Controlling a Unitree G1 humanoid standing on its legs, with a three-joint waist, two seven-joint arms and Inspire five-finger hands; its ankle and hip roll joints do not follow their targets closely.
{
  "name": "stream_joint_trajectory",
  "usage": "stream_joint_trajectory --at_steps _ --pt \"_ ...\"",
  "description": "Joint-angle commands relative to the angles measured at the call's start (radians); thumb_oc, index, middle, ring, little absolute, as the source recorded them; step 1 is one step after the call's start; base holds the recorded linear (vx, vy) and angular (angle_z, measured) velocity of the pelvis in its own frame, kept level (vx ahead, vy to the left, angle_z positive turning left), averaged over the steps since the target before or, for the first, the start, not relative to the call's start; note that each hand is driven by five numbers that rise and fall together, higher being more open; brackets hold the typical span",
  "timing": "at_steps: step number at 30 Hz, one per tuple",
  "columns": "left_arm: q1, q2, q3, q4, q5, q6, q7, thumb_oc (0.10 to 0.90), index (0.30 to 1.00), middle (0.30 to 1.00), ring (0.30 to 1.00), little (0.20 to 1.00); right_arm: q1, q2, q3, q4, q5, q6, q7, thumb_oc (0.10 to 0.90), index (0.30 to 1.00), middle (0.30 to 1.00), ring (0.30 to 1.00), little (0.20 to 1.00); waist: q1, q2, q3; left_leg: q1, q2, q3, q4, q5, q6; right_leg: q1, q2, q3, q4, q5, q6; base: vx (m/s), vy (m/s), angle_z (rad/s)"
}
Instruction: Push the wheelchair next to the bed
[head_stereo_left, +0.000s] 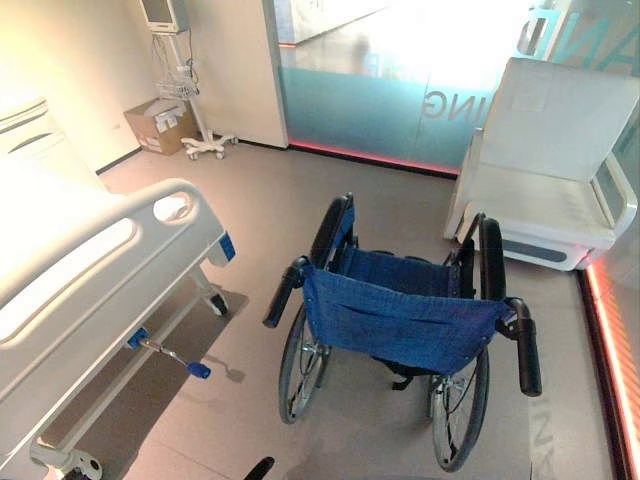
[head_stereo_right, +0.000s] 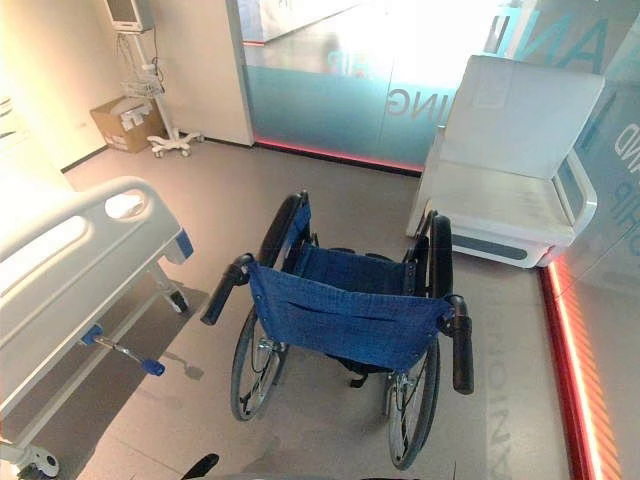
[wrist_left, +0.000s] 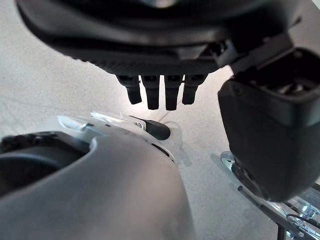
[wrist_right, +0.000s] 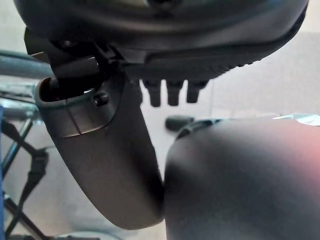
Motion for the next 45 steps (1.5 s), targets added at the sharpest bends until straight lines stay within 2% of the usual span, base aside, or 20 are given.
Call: stream_joint_trajectory --at_steps 1,6,11,14,15,16,20,25,31,32,35,36,41,44,45 --pt "-0.071 -0.053 -0.022 0.088 0.01 -0.003 0.014 0.8 0.9 0.9 0.9 0.9 -0.02 0.022 0.005 0.111 -0.003 0.01 0.032 0.8 0.9 0.9 0.9 0.9 0.009 0.03 0.045 0.019 -0.005 0.019 0.011 -0.07 -0.023 0.014 -0.045 -0.027 0.002 0.023 0.023 0.0 0.0 0.0" --pt "-0.074 -0.048 0.004 0.089 -0.052 -0.019 0.046 0.8 0.9 0.9 0.9 0.9 -0.022 0.019 -0.005 0.11 0.023 -0.021 0.004 0.8 0.9 0.9 0.9 0.9 0.006 0.029 0.044 0.024 -0.003 0.022 0.011 -0.069 -0.024 0.017 -0.044 -0.023 0.002 0.023 0.022 0.0 0.0 0.0" --pt "-0.085 -0.01 0.074 0.07 -0.125 -0.074 0.073 0.8 0.9 0.9 0.9 0.9 -0.021 -0.017 -0.067 0.094 0.122 -0.055 -0.027 0.8 0.9 0.9 0.9 0.9 -0.002 0.031 0.043 0.03 -0.001 0.029 0.011 -0.068 -0.029 0.02 -0.043 -0.019 0.002 0.023 0.025 0.0 0.0 0.0" --pt "-0.096 0.054 0.122 0.024 -0.155 -0.114 0.073 0.8 0.9 0.9 0.9 0.9 -0.018 -0.086 -0.151 0.07 0.222 -0.092 -0.068 0.8 0.9 0.9 0.9 0.9 -0.008 0.034 0.044 0.028 0.004 0.035 0.011 -0.066 -0.031 0.015 -0.041 -0.013 0.002 0.022 0.029 0.0 0.0 0.0" --pt "-0.096 0.054 0.122 0.024 -0.155 -0.114 0.073 0.8 0.9 0.9 0.9 0.9 -0.018 -0.086 -0.151 0.07 0.222 -0.092 -0.068 0.8 0.9 0.9 0.9 0.9 -0.008 0.034 0.044 0.028 0.004 0.035 0.011 -0.066 -0.031 0.015 -0.041 -0.013 0.002 0.022 0.029 0.0 0.0 0.0" --pt "-0.104 0.091 0.155 -0.028 -0.22 -0.096 0.064 0.8 0.9 0.9 0.9 0.9 -0.012 -0.125 -0.21 0.053 0.286 -0.121 -0.107 0.8 0.9 0.9 0.9 0.9 -0.012 0.034 0.045 0.026 0.006 0.04 0.011 -0.066 -0.031 0.01 -0.038 -0.008 0.002 0.023 0.032 -0.03 -0.016 -0.03" --pt "-0.1 0.176 0.227 -0.18 -0.323 -0.063 0.05 0.8 0.9 0.9 0.9 0.9 0.011 -0.207 -0.317 -0.014 0.314 -0.173 -0.172 0.8 0.9 0.9 0.9 0.9 -0.021 0.031 0.051 0.016 0.008 0.05 0.011 -0.06 -0.03 -0.006 -0.035 0.001 0.004 0.03 0.036 -0.06 -0.018 -0.07" --pt "-0.081 0.255 0.296 -0.344 -0.39 -0.04 0.017 0.8 0.9 0.9 0.9 0.9 0.043 -0.291 -0.429 -0.114 0.355 -0.192 -0.2 0.8 0.9 0.9 0.9 0.9 -0.024 0.025 0.06 0.005 0.009 0.057 0.011 -0.057 -0.029 -0.019 -0.033 0.007 0.005 0.035 0.04 -0.04 -0.015 -0.08" --pt "-0.052 0.338 0.376 -0.535 -0.471 0.027 -0.031 0.8 0.9 0.9 0.9 0.9 0.087 -0.379 -0.528 -0.365 0.392 -0.158 -0.273 0.8 0.9 0.9 0.9 0.9 -0.035 0.016 0.071 -0.004 0.012 0.065 0.011 -0.054 -0.029 -0.03 -0.032 0.014 0.005 0.036 0.041 -0.02 -0.006 -0.04" --pt "-0.031 0.361 0.405 -0.649 -0.5 0.055 -0.046 0.8 0.9 0.9 0.9 0.9 0.107 -0.398 -0.551 -0.529 0.408 -0.153 -0.327 0.8 0.9 0.9 0.9 0.9 -0.04 0.015 0.074 -0.008 0.012 0.067 0.011 -0.054 -0.028 -0.034 -0.031 0.017 0.006 0.035 0.039 -0.01 0.007 -0.1" --pt "-0.003 0.387 0.432 -0.795 -0.502 0.079 -0.036 0.8 0.9 0.9 0.9 0.9 0.126 -0.406 -0.589 -0.696 0.388 -0.166 -0.338 0.8 0.9 0.9 0.9 0.9 -0.047 0.018 0.079 -0.01 0.011 0.067 0.011 -0.053 -0.026 -0.036 -0.029 0.022 0.007 0.031 0.036 -0.01 0.011 -0.04" --pt "0.008 0.409 0.453 -0.88 -0.523 0.1 -0.042 0.8 0.9 0.9 0.9 0.9 0.13 -0.415 -0.612 -0.805 0.363 -0.161 -0.35 0.8 0.9 0.9 0.9 0.9 -0.048 0.02 0.079 -0.015 0.01 0.067 0.011 -0.051 -0.025 -0.04 -0.03 0.024 0.007 0.03 0.036 0.0 0.0 0.0" --pt "-0.004 0.447 0.475 -1.075 -0.653 0.133 -0.053 0.8 0.9 0.9 0.9 0.9 0.111 -0.456 -0.654 -0.988 0.283 -0.154 -0.416 0.8 0.9 0.9 0.9 0.9 -0.051 0.029 0.076 -0.02 0.009 0.068 0.011 -0.048 -0.025 -0.042 -0.033 0.027 0.007 0.026 0.036 0.01 0.025 -0.01" --pt "0.0 0.465 0.468 -1.181 -0.656 0.187 -0.076 0.8 0.9 0.9 0.9 0.9 0.094 -0.456 -0.661 -1.13 0.27 -0.153 -0.452 0.8 0.9 0.9 0.9 0.9 -0.051 0.035 0.078 -0.021 0.009 0.069 0.011 -0.048 -0.025 -0.043 -0.035 0.028 0.009 0.023 0.037 0.0 0.0 0.0" --pt "0.015 0.482 0.469 -1.238 -0.668 0.222 -0.089 0.8 0.9 0.9 0.9 0.9 0.096 -0.452 -0.661 -1.225 0.275 -0.13 -0.467 0.8 0.9 0.9 0.9 0.9 -0.052 0.038 0.08 -0.022 0.008 0.069 0.011 -0.048 -0.024 -0.044 -0.036 0.029 0.009 0.022 0.038 0.0 0.0 0.0"
